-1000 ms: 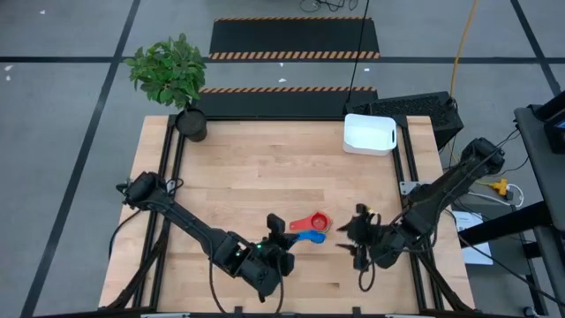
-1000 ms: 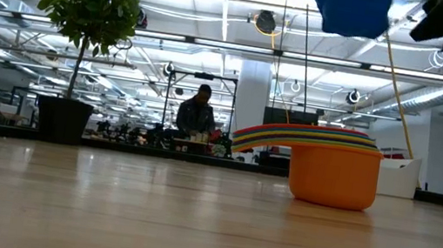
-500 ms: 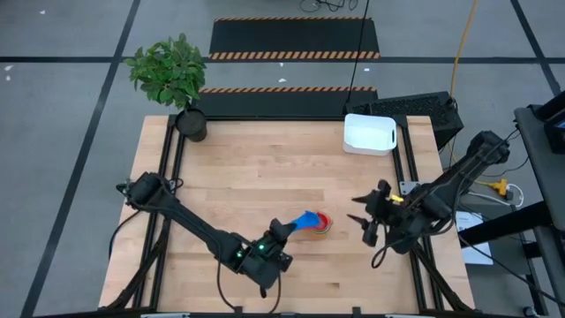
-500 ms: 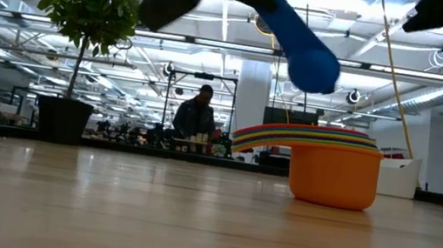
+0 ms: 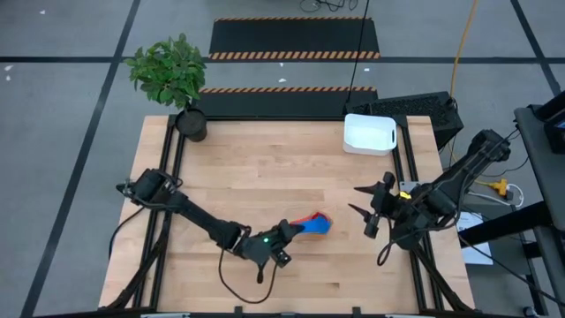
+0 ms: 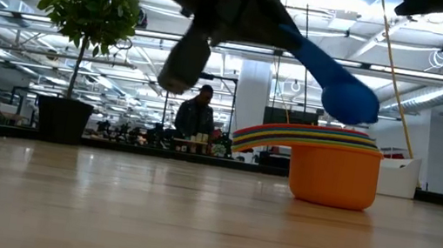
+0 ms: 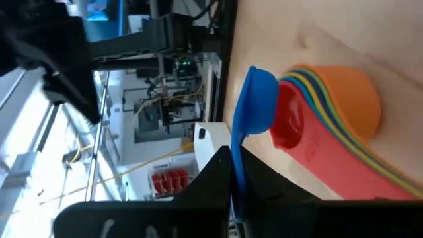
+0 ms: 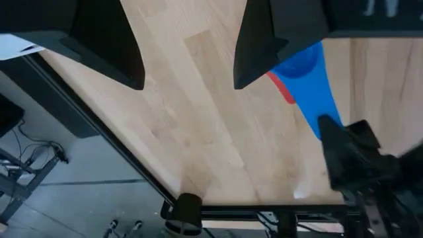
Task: Nest measuring cups in basket
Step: Stack the blue measuring on top of the red measuring cup
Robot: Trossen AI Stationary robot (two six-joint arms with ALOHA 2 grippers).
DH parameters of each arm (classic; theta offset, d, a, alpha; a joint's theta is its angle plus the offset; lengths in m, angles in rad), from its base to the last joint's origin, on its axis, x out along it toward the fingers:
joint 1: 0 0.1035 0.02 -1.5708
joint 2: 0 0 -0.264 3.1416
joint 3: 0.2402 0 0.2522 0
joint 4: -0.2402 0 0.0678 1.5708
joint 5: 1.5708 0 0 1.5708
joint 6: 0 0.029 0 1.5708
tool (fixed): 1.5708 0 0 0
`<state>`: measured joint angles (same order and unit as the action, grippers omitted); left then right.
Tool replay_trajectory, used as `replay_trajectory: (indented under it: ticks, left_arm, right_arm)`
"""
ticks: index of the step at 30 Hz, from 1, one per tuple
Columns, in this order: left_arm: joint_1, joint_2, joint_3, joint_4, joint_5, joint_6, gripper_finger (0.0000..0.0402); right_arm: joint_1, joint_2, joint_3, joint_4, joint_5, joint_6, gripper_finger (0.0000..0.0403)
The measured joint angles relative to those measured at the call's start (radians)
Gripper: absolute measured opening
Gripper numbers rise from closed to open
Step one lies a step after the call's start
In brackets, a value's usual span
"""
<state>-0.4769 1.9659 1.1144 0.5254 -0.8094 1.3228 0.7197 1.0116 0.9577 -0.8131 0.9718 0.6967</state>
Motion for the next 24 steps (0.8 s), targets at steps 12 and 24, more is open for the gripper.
replay_trajectory:
  ticks: [12,24]
  left_arm:
    - [0.067,0.0,-0.003,-0.085,0.107,0.051,0.0022]
    - [0.085,-0.015,-0.003,-0.189,0.289,-0.123,0.0127]
  right_arm:
    - [0.0,-0.043,0.0,-0.001,0.0,-0.021,0.0226]
    - [0.0,-0.046,0.0,-0.001,0.0,-0.021,0.0226]
